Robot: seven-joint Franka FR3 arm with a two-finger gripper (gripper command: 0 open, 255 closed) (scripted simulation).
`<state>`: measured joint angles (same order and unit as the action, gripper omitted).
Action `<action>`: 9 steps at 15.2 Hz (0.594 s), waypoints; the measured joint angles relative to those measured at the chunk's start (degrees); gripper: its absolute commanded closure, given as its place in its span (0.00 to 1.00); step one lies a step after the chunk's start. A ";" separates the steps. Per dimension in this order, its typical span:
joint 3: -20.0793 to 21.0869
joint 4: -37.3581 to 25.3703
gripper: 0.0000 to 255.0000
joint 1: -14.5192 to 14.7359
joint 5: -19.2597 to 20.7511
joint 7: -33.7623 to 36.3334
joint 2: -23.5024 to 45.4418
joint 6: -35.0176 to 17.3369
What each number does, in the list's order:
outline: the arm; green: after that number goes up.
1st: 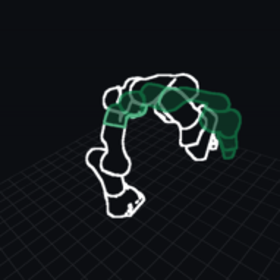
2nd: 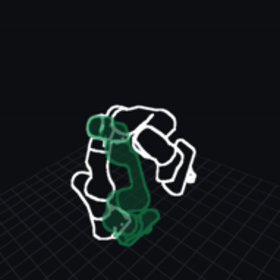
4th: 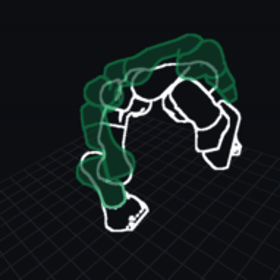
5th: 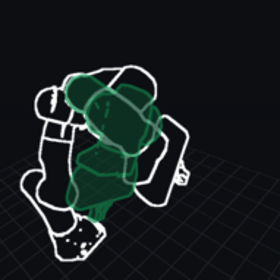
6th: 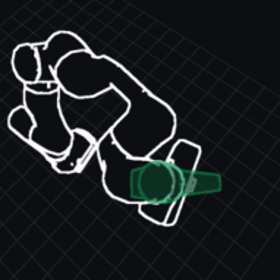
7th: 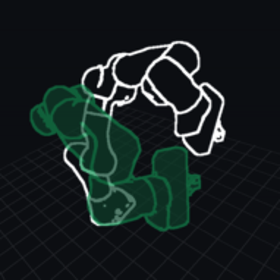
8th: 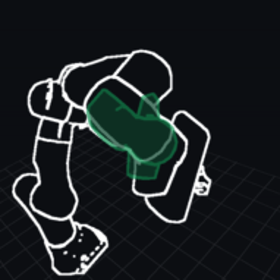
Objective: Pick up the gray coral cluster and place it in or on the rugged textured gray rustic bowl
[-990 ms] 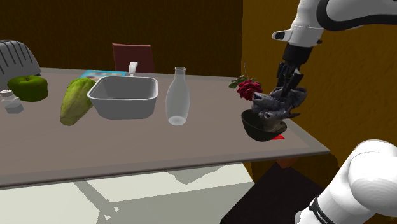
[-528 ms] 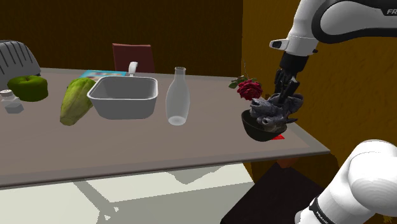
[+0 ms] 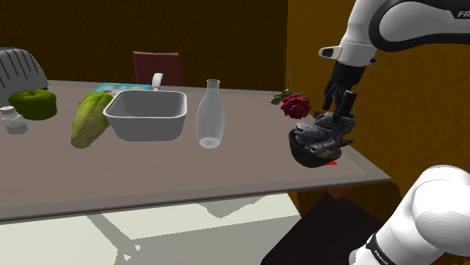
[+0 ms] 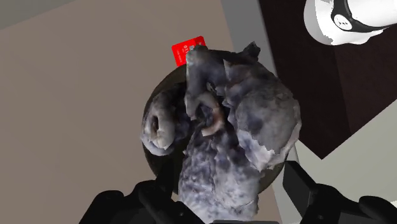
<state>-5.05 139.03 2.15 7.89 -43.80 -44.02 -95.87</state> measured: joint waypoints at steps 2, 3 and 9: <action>0.00 0.00 0.00 0.00 0.00 0.00 0.00 0.00; 0.00 -0.01 0.00 0.00 0.00 0.00 -0.01 0.00; 0.80 -7.82 0.00 0.28 -0.67 -0.07 1.41 6.39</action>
<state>-4.24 131.22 2.44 7.23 -43.87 -42.61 -89.48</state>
